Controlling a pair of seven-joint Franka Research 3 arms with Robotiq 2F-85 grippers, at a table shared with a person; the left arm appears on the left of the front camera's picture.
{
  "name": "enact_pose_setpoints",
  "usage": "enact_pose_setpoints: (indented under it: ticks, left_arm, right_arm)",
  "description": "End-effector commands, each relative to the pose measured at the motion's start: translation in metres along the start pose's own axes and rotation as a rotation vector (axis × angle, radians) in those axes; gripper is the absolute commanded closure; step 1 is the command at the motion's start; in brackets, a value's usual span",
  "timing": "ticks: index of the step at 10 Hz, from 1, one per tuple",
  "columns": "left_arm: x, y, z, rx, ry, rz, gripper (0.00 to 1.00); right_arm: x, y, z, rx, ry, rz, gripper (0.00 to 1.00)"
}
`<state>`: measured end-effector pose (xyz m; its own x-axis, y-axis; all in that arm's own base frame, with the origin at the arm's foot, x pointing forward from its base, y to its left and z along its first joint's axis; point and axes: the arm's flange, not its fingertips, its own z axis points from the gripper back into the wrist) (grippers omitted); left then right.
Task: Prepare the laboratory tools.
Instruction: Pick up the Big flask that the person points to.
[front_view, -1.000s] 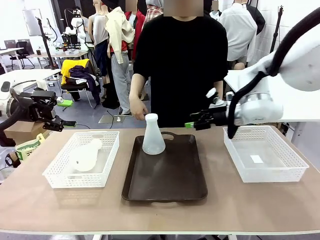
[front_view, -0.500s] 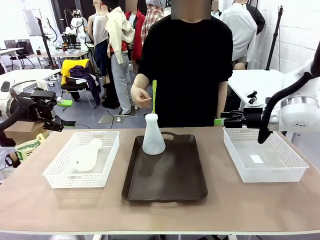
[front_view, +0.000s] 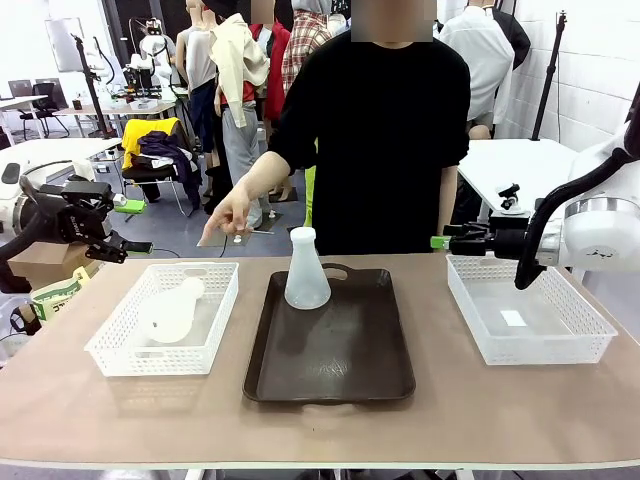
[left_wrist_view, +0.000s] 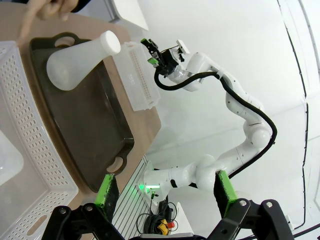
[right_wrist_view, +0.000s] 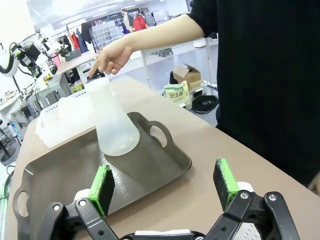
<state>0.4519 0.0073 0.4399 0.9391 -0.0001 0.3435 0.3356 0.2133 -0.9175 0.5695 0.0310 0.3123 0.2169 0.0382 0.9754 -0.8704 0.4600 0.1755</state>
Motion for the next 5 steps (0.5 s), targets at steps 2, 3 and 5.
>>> enact_pose_setpoints:
  ticks: [2,3,5]
  left_arm:
    - [0.0004,-0.0025,0.0012,-0.011,-0.003,-0.005,0.0]
    - [0.0004,-0.0025,0.0012,-0.011,-0.003,-0.005,0.0]
    - [0.0004,-0.0025,0.0012,-0.011,-0.003,-0.005,0.0]
  right_arm:
    - [0.0003,0.0004,0.0007,0.006,0.012,0.008,0.0]
    - [0.0003,0.0004,0.0007,0.006,0.012,0.008,0.0]
    - [0.0003,0.0004,0.0007,0.006,0.012,0.008,0.0]
